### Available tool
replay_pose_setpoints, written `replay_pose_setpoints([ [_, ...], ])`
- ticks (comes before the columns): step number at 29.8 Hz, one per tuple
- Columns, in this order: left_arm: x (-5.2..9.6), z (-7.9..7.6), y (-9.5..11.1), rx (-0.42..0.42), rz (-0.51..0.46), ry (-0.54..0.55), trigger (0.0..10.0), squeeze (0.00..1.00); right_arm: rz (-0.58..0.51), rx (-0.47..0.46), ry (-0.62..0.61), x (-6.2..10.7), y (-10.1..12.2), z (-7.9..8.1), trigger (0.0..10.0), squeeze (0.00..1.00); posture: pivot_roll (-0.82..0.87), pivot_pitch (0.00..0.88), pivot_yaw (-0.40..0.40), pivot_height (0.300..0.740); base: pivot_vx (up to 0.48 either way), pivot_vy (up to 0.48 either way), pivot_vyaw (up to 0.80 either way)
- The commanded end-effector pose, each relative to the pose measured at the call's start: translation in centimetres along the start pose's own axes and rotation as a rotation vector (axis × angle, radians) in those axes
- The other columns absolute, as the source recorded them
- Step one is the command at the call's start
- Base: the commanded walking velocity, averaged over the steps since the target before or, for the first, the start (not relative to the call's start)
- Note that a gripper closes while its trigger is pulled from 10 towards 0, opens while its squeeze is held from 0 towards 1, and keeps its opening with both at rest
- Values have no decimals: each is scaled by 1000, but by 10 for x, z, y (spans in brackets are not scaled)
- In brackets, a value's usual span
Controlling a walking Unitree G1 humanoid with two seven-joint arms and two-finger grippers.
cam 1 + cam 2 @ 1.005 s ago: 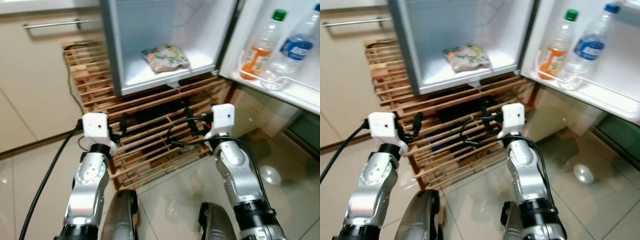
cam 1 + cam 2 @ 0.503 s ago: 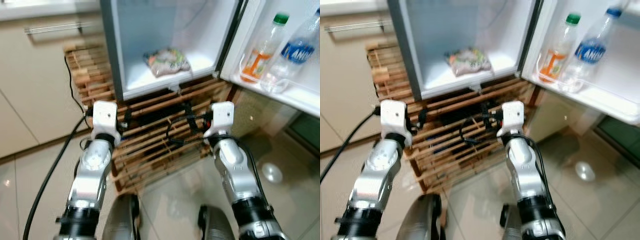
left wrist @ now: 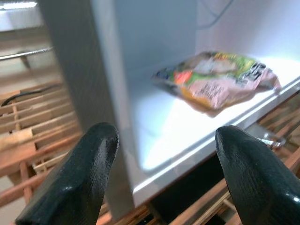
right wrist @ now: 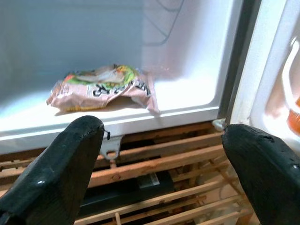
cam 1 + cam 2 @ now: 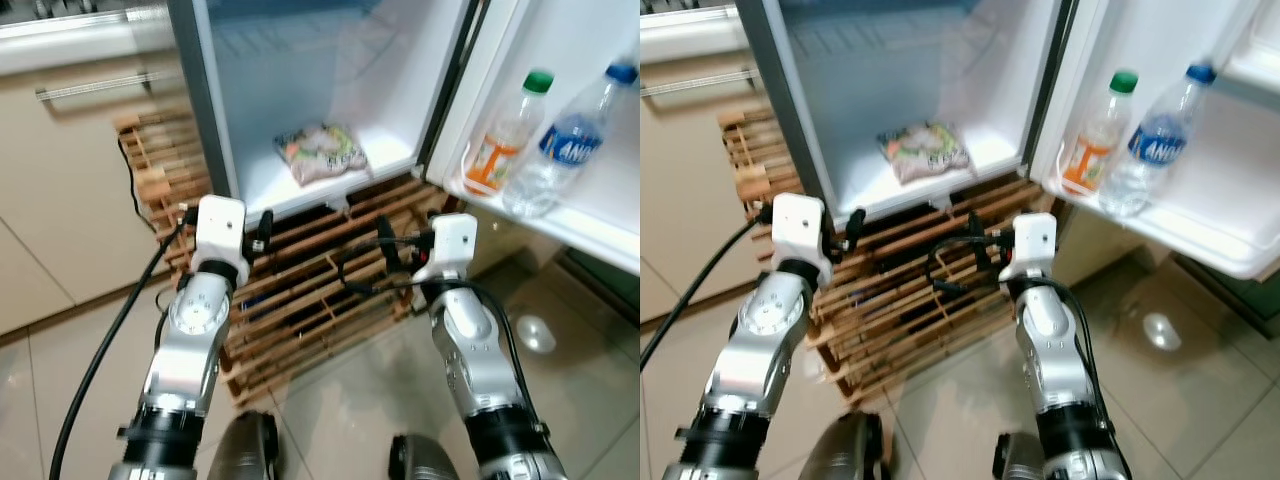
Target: Restocking fridge
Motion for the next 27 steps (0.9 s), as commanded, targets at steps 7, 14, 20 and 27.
replay_pose_setpoints([
  [7,-1,-4,0,16,4,-8,10000,0,-14,9,28,-7,5,6,10000,55,-109,0,0,712,310,-362,0],
  [14,-2,-3,-2,22,9,5,10000,0,6,30,30,-9,2,5,10000,47,-107,0,1,735,289,-235,0],
  [20,-2,-1,-3,17,18,16,10000,0,12,27,59,-9,0,10,10000,35,-105,0,0,735,0,0,94],
  [27,-1,-1,-3,11,20,11,10000,0,8,27,74,-8,0,16,10000,43,-100,0,-2,735,0,0,526],
])
Point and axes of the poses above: a point about 5 cm out from each wrist's last joint towards the gripper, its own x axis pointing back from the gripper into the wrist, its own y axis along the axis of the wrist's last joint, z = x × y, the point moved 4 cm from there along -x, pointing out of the wrist towards the gripper, and after that the axes turned 14 degrees about x, right-handed, at the moved point
